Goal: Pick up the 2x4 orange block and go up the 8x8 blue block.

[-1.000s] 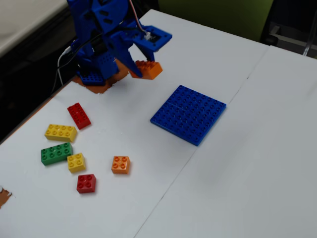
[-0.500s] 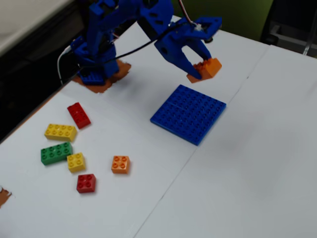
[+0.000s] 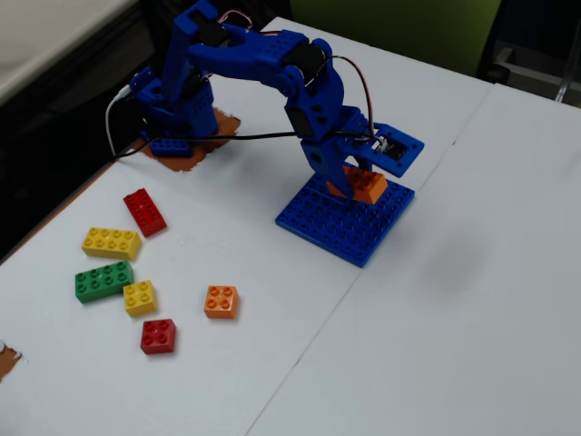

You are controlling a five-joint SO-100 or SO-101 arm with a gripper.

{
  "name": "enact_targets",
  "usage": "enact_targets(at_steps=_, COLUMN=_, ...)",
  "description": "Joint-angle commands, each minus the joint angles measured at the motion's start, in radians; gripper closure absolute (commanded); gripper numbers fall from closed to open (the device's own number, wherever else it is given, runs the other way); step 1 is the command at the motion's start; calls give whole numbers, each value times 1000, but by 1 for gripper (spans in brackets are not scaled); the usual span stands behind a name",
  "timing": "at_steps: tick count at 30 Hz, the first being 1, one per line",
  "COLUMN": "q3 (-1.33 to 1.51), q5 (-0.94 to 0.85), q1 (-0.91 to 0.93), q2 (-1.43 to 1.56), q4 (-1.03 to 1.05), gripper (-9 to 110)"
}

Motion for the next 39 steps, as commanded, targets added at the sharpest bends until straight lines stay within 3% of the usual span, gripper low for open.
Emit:
enact_targets(at_steps=1, q3=43, q5=14, q1=8, q2=67, q4=35, gripper=101)
enact_targets(at_steps=7, q3=43, q5=11, q1=18, q2=75, q4=129, gripper=101)
enact_targets(at_steps=17, q3=18, q5=66, q1=20, q2=106, q4=86, gripper=101)
enact_targets(at_steps=29, q3=28, q5=63, q1=23, q2=314, q4=156, gripper=101)
enact_targets(at_steps=39, q3=75, q5=31, q1=28, q2=344, q4=63, gripper=101)
